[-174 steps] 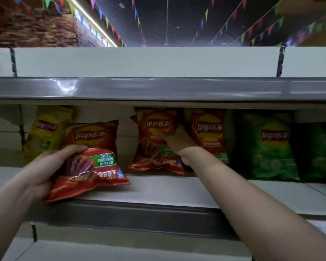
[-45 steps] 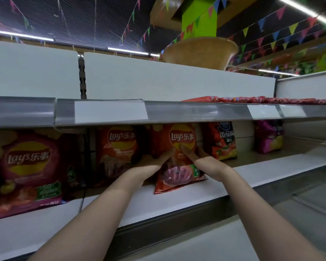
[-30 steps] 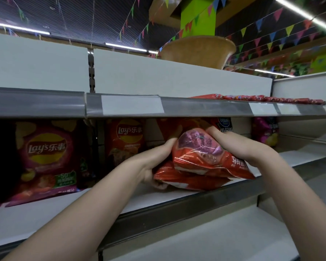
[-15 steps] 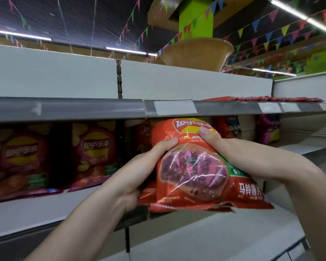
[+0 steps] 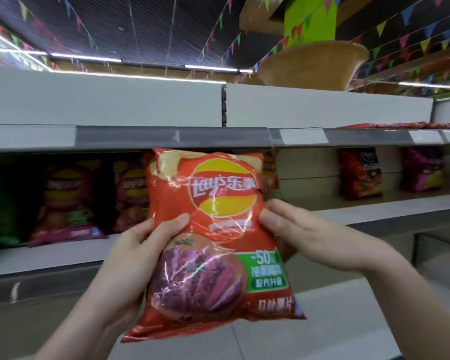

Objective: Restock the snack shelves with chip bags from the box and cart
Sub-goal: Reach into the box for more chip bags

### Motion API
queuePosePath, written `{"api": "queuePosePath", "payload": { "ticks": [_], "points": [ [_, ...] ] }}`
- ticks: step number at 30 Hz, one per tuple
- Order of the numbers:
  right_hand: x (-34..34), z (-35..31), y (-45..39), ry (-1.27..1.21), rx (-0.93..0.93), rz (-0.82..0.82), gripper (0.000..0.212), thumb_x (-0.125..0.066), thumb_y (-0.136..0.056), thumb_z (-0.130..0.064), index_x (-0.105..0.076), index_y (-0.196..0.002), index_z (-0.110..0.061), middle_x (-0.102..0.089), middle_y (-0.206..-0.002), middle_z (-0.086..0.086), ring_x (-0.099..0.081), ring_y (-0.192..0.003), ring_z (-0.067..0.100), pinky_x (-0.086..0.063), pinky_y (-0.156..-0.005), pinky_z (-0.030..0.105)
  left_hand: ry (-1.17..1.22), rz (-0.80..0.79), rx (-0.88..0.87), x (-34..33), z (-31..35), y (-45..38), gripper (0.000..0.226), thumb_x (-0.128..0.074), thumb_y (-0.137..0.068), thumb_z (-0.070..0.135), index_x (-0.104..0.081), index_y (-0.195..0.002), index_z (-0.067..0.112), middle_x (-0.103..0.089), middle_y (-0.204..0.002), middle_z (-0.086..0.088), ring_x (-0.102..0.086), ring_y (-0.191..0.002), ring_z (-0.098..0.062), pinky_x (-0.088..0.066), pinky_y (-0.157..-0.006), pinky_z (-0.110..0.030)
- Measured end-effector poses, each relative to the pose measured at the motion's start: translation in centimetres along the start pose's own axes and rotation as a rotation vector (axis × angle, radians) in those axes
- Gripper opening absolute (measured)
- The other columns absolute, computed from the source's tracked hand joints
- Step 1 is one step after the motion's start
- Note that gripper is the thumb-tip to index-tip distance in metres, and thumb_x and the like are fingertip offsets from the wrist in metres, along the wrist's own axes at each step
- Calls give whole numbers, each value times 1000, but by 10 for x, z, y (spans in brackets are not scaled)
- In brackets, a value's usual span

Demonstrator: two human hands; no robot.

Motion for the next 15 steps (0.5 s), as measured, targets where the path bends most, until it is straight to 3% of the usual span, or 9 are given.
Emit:
{"api": "queuePosePath", "payload": {
  "ticks": [3, 5, 7, 9, 10, 12, 15],
  "points": [
    [25, 21, -43, -40, 40, 309, 51, -54, -83, -59, -59, -106, -15, -73, -84, 2, -70, -76, 19, -57, -74, 42, -43, 104, -51, 27, 10, 10, 28, -64, -66, 23, -65, -82, 0, -72, -65, -7, -67, -51, -12, -48, -42, -16],
    [57, 52, -80, 132, -21, 572, 27, -61, -93, -40, -59, -101, -14, -72, -91, 3, -67, -82, 21, -55, -78, 40, -69, 154, -17, 30, 11, 12, 37, -66, -64, 26, -66, -89, -2, -74, -75, -13, -70, -57, -18, -52, -46, -20],
    [77, 87, -122, 282, -176, 597, 26, -60, -94, -29, -62, -105, -6, -70, -103, 12, -65, -93, 28, -53, -82, 39, -65, 193, 13, 33, 9, 14, 44, -68, -63, 28, -67, -94, -4, -74, -84, -19, -71, -62, -23, -56, -49, -24],
    [85, 113, -153, 297, -305, 523, 40, -65, -90, -25, -59, -121, -1, -63, -121, 21, -61, -107, 34, -51, -91, 40, -59, 219, 17, 35, 8, 15, 38, -68, -70, 24, -67, -95, -5, -74, -78, -17, -71, -58, -22, -54, -46, -22],
    [91, 119, -166, 279, -316, 537, 57, -72, -85, -26, -52, -132, 0, -56, -130, 22, -56, -116, 36, -48, -96, 39, -60, 247, 7, 37, 7, 13, 30, -66, -76, 20, -67, -93, -5, -74, -71, -14, -69, -53, -18, -51, -43, -18],
    [97, 126, -184, 266, -330, 567, 91, -82, -74, -40, -38, -142, 1, -46, -141, 22, -49, -127, 37, -44, -102, 41, -76, 291, 2, 33, 10, 18, 17, -62, -85, 13, -67, -87, -3, -71, -58, -6, -65, -45, -10, -44, -37, -13],
    [101, 143, -207, 229, -426, 585, 115, -78, -72, -56, -18, -150, 1, -29, -153, 22, -34, -139, 37, -32, -113, 46, -93, 266, -9, 28, 22, 1, 18, -73, -80, 15, -66, -79, -2, -70, -59, -9, -66, -45, -12, -45, -38, -12]
  ]
}}
Point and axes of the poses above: each hand's wrist, its own y-axis away from the middle knuckle, its own x-axis out of the back of the hand, z = x × y, the point moved 5 cm from there along -y, towards the middle knuckle
